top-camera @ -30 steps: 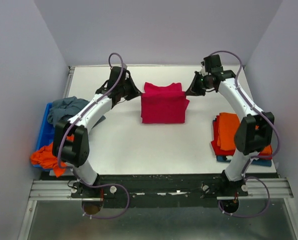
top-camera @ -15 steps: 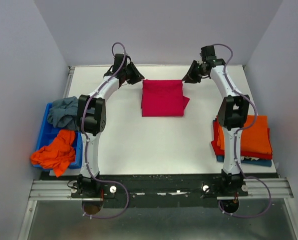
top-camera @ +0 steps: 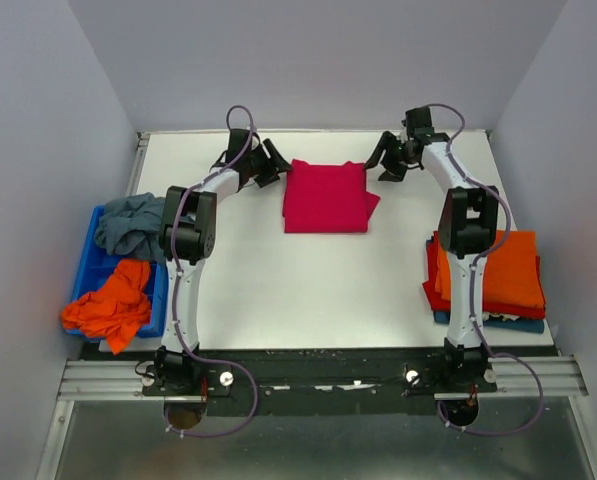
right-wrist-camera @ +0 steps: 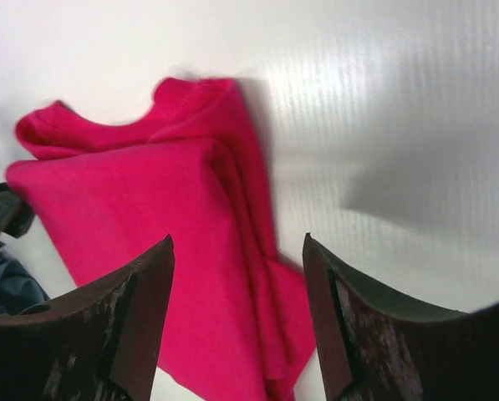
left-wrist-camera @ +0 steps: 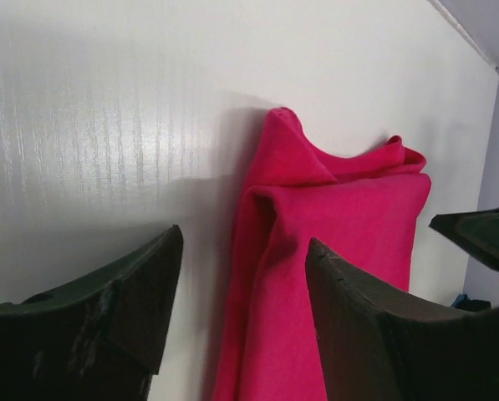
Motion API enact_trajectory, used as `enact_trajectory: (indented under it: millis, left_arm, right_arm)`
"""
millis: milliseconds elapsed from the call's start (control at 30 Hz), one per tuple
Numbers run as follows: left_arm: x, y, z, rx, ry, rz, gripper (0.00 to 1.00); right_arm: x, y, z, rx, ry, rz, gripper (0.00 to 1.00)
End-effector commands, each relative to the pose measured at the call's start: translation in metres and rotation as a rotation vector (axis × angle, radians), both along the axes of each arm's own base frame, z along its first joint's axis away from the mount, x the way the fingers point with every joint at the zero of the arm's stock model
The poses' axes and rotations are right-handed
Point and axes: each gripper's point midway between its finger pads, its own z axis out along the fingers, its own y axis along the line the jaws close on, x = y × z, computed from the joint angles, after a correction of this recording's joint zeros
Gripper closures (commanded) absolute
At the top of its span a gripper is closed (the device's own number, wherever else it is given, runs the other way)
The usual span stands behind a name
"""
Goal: Fold and stack the t-shirts
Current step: Fold the long partially folded tshirt into a neat square
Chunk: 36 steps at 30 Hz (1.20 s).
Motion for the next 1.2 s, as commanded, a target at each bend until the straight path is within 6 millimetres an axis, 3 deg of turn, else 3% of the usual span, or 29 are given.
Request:
enact_trajectory:
  millis: [0,300,400,633,733,867,1033,1100,1167]
  left_arm:
    - [-0.002,-0.005,0.02,-0.026,-0.085,-0.037,0.3]
    - [-0.011,-0.005,-0.006,-0.031,-0.03,-0.041,0.4]
    - [-0.011,-0.003,-0.01,-0.019,-0.018,-0.033,0.44]
    - [-0.008,-0.004,-0.011,0.005,-0.013,-0.031,0.44]
    - [-0.005,-0.004,-0.008,0.014,-0.025,-0.025,0.44]
    - [-0.007,-0.007,-0.01,0.022,-0.008,-0.031,0.45]
    - [-0.007,-0.007,-0.007,0.034,-0.01,-0.033,0.44]
    - [-0.006,-0.008,-0.006,0.037,-0.012,-0.031,0.44]
    - [-0.005,-0.008,-0.005,0.039,-0.015,-0.029,0.44]
  right_arm:
    - [0.018,0.017,0.008,0.03,-0.079,0.061,0.3]
    - [0.022,0.021,-0.027,0.015,-0.009,0.038,0.49]
    - [0.022,0.022,-0.037,0.006,0.012,0.025,0.5]
    - [0.023,0.013,-0.041,-0.044,0.037,-0.036,0.56]
    - [0.022,0.011,-0.041,-0.063,0.043,-0.048,0.64]
    - [0.021,0.014,-0.041,-0.062,0.047,-0.024,0.83]
    - [0.018,0.016,-0.041,-0.05,0.05,-0.016,0.85]
    - [0.017,0.015,-0.041,-0.052,0.057,-0.022,0.96]
    - [0.017,0.014,-0.043,-0.061,0.06,-0.029,0.99]
